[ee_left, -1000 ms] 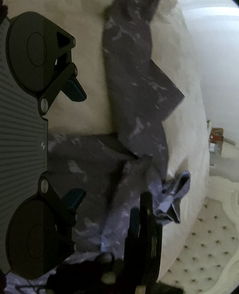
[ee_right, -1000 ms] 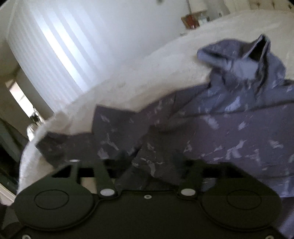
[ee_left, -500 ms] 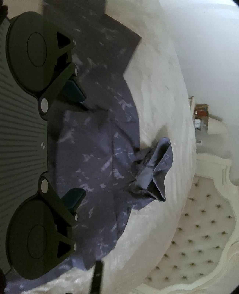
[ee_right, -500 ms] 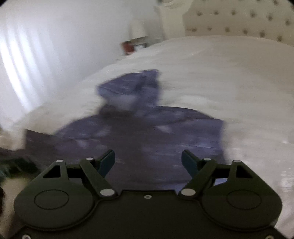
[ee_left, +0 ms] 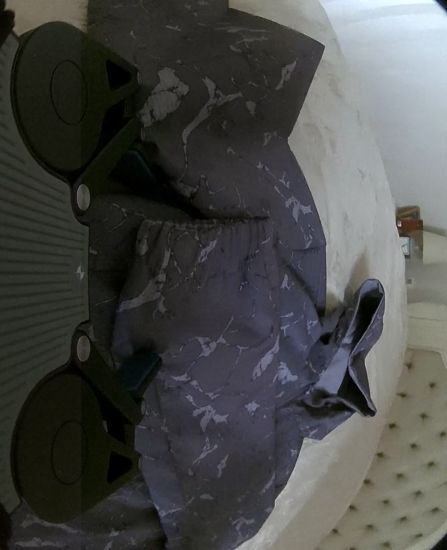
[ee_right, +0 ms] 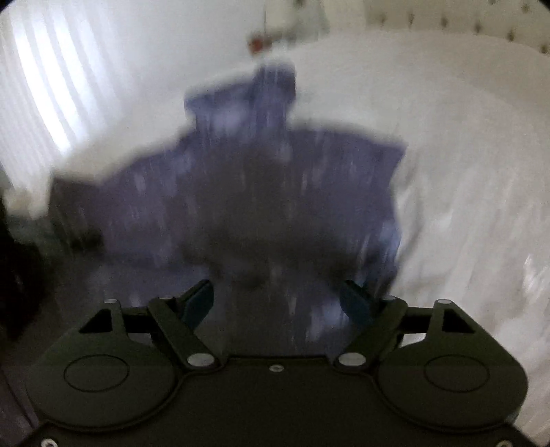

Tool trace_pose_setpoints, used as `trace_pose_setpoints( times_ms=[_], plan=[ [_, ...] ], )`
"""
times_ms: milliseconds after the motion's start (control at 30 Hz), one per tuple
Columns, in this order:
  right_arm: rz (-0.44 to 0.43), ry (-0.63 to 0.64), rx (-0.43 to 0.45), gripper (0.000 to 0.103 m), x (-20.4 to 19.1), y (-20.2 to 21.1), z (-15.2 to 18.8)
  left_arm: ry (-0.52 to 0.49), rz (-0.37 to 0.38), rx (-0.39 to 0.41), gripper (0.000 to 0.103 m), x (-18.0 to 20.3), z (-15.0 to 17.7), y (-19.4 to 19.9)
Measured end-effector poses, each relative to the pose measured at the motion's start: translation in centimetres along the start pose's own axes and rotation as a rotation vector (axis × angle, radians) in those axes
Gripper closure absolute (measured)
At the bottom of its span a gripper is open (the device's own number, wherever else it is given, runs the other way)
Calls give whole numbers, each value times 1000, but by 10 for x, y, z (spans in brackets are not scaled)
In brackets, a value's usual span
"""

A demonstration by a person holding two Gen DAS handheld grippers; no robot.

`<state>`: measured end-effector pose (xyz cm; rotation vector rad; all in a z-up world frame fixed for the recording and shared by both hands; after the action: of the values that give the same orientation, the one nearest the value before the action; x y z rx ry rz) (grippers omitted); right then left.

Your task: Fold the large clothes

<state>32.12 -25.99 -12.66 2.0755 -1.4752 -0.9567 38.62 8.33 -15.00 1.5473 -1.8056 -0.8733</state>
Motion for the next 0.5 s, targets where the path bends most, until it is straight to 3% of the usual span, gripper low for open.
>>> trace_pose_setpoints(
  times_ms=[100,167,233,367,500],
  plan=[
    [10,-53,125,18,14,14,-31,-4,-5,6,0,0,0,0],
    [13,-60,137,17,22,6,-44,-8,-10,9,0,1,-1,-2],
    [6,-60,118,17,26,-10,-48,-8,-9,10,0,1,0,-2],
    [-26,-48,-2,18,23,-36,-13,-11,-4,13,0,0,1,-2],
    [-57,-17,-67,16,14,-39,12,-13,-7,23,0,1,1,-2]
  ],
)
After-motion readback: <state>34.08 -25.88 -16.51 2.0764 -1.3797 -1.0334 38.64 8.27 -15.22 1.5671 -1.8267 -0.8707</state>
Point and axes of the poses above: each gripper's, at about its wrist camera, not at the fingertips, and y roughly against the way its jaws point, x to its right, z to its underside, the point moved 7 cm from there along -y, roughly the way its jaws point, and after that the axes turned 7 degrees about -x, right-handed, at the moved point
